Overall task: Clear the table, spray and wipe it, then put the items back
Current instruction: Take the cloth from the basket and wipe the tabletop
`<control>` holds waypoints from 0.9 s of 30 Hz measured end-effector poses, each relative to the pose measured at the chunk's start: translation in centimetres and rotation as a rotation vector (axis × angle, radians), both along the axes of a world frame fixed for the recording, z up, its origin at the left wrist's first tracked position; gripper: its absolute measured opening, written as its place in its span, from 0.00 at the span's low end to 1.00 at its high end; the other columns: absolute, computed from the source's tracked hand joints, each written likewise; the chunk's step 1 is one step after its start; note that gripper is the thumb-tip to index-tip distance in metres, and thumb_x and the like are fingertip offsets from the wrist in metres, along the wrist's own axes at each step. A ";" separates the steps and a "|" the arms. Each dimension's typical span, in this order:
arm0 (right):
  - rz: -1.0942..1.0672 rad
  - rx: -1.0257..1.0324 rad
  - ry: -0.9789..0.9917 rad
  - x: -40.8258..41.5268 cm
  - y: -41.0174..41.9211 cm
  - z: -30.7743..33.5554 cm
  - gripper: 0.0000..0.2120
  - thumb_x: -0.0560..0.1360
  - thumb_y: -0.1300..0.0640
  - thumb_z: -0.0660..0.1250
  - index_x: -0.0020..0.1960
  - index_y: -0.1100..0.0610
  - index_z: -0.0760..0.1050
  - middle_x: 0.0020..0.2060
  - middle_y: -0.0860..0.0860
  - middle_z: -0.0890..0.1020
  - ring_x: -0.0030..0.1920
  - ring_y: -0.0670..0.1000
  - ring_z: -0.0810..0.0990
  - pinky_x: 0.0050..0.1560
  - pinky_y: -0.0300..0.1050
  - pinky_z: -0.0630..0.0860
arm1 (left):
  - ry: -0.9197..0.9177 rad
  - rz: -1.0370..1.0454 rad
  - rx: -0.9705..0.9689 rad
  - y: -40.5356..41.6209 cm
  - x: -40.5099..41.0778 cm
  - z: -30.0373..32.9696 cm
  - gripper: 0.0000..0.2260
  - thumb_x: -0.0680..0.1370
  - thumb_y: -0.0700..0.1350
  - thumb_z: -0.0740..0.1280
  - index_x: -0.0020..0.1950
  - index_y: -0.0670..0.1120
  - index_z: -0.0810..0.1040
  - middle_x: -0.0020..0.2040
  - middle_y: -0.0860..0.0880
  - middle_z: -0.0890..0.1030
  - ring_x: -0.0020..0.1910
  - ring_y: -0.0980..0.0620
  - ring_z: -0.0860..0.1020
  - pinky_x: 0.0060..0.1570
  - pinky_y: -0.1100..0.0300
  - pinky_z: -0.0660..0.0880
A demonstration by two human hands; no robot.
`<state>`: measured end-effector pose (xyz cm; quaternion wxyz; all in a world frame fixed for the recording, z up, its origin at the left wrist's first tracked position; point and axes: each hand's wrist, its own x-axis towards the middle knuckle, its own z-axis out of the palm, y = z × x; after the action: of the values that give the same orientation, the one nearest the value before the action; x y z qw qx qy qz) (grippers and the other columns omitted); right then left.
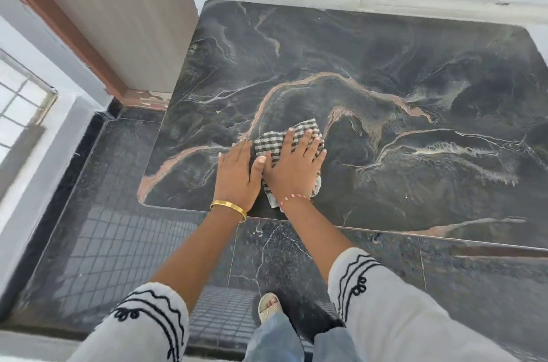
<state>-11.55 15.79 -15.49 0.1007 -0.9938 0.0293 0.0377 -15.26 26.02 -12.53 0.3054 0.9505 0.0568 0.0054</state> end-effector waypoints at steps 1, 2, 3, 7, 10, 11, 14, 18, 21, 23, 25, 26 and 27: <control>0.040 0.002 0.003 0.1 1.6 0.0 0.34 0.77 0.40 0.48 0.76 0.56 0.47 0.75 0.65 0.51 0.75 0.67 0.49 0.72 0.66 0.45 | 0.000 0.028 -0.001 1.0 -0.2 0.1 0.25 0.80 0.54 0.49 0.72 0.41 0.61 0.73 0.42 0.63 0.74 0.46 0.58 0.73 0.50 0.46; 0.081 0.001 0.008 0.2 3.3 0.1 0.33 0.77 0.41 0.47 0.76 0.56 0.47 0.75 0.66 0.51 0.75 0.67 0.48 0.72 0.66 0.45 | -0.003 0.059 -0.003 2.1 -0.5 0.1 0.27 0.78 0.55 0.47 0.72 0.42 0.61 0.74 0.43 0.62 0.74 0.46 0.58 0.73 0.50 0.46; 0.125 0.000 0.010 0.2 4.9 0.2 0.33 0.77 0.42 0.46 0.76 0.57 0.47 0.75 0.66 0.51 0.74 0.67 0.48 0.72 0.66 0.45 | -0.006 0.093 -0.006 3.3 -0.8 0.2 0.29 0.77 0.56 0.46 0.72 0.42 0.60 0.74 0.43 0.62 0.74 0.47 0.58 0.73 0.50 0.46; 0.318 -0.020 0.013 -0.5 11.4 0.4 0.31 0.78 0.43 0.48 0.76 0.57 0.46 0.75 0.65 0.51 0.75 0.67 0.49 0.73 0.66 0.47 | -0.051 0.238 -0.022 8.2 -2.3 0.4 0.29 0.76 0.56 0.46 0.72 0.41 0.61 0.73 0.42 0.63 0.74 0.46 0.57 0.73 0.52 0.45; 0.520 0.009 0.013 -2.1 15.2 0.2 0.31 0.77 0.44 0.51 0.76 0.55 0.49 0.75 0.63 0.54 0.75 0.65 0.51 0.73 0.64 0.48 | -0.081 0.335 0.013 11.8 -3.5 0.5 0.28 0.76 0.56 0.46 0.71 0.41 0.63 0.72 0.42 0.65 0.74 0.45 0.58 0.73 0.49 0.45; 0.584 0.029 0.011 -2.6 15.9 0.1 0.31 0.76 0.43 0.52 0.76 0.54 0.51 0.75 0.62 0.55 0.75 0.64 0.52 0.73 0.63 0.48 | -0.083 0.357 0.030 12.7 -3.9 0.6 0.28 0.77 0.56 0.46 0.71 0.41 0.63 0.72 0.42 0.64 0.74 0.45 0.58 0.73 0.49 0.45; 0.751 0.095 -0.005 -3.5 15.5 0.0 0.30 0.75 0.40 0.55 0.74 0.51 0.59 0.74 0.59 0.60 0.75 0.61 0.55 0.74 0.59 0.48 | -0.077 0.393 0.058 13.9 -4.8 0.8 0.27 0.77 0.55 0.46 0.71 0.42 0.63 0.73 0.41 0.64 0.74 0.44 0.58 0.73 0.49 0.45; 1.009 0.091 -0.053 -4.7 12.4 -0.2 0.27 0.76 0.45 0.58 0.73 0.52 0.62 0.73 0.54 0.64 0.74 0.57 0.59 0.75 0.54 0.51 | -0.060 0.354 0.049 12.6 -5.0 1.1 0.24 0.79 0.53 0.48 0.71 0.41 0.62 0.73 0.41 0.64 0.74 0.44 0.57 0.73 0.49 0.45; 1.120 0.114 -0.037 -5.7 9.1 0.0 0.22 0.76 0.51 0.60 0.69 0.53 0.69 0.72 0.51 0.67 0.74 0.55 0.60 0.76 0.52 0.51 | -0.064 0.309 0.030 10.3 -5.0 1.4 0.27 0.78 0.55 0.46 0.71 0.41 0.62 0.73 0.42 0.63 0.74 0.44 0.58 0.73 0.49 0.45; 1.135 0.158 -0.016 -6.0 6.6 0.5 0.20 0.75 0.55 0.62 0.67 0.54 0.72 0.70 0.52 0.70 0.74 0.54 0.62 0.75 0.52 0.53 | -0.067 0.293 0.027 8.9 -5.0 1.5 0.25 0.79 0.54 0.47 0.72 0.41 0.62 0.73 0.42 0.64 0.74 0.44 0.58 0.73 0.49 0.46; 1.103 0.176 0.013 -6.5 4.4 1.4 0.20 0.74 0.55 0.63 0.66 0.55 0.73 0.68 0.53 0.73 0.71 0.54 0.68 0.73 0.51 0.59 | -0.060 0.261 0.021 7.6 -5.0 1.7 0.23 0.80 0.51 0.49 0.72 0.40 0.61 0.73 0.41 0.64 0.74 0.43 0.58 0.73 0.48 0.47; 1.057 0.173 0.026 -6.8 2.9 2.1 0.19 0.75 0.54 0.63 0.65 0.55 0.73 0.65 0.53 0.76 0.67 0.54 0.72 0.69 0.51 0.65 | -0.062 0.235 0.021 6.5 -5.1 2.0 0.23 0.81 0.51 0.49 0.72 0.39 0.61 0.73 0.40 0.64 0.73 0.43 0.58 0.74 0.48 0.48; 0.992 0.183 0.040 -6.7 1.9 2.7 0.19 0.75 0.53 0.62 0.65 0.56 0.74 0.61 0.54 0.79 0.62 0.55 0.76 0.63 0.51 0.71 | -0.064 0.224 0.021 6.0 -5.0 2.1 0.23 0.81 0.50 0.49 0.71 0.38 0.61 0.72 0.39 0.64 0.73 0.42 0.59 0.74 0.47 0.50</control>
<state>-18.27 17.66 -12.74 0.1566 -0.8743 -0.4479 0.1022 -20.27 31.98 -10.45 0.2945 0.9407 0.1527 0.0705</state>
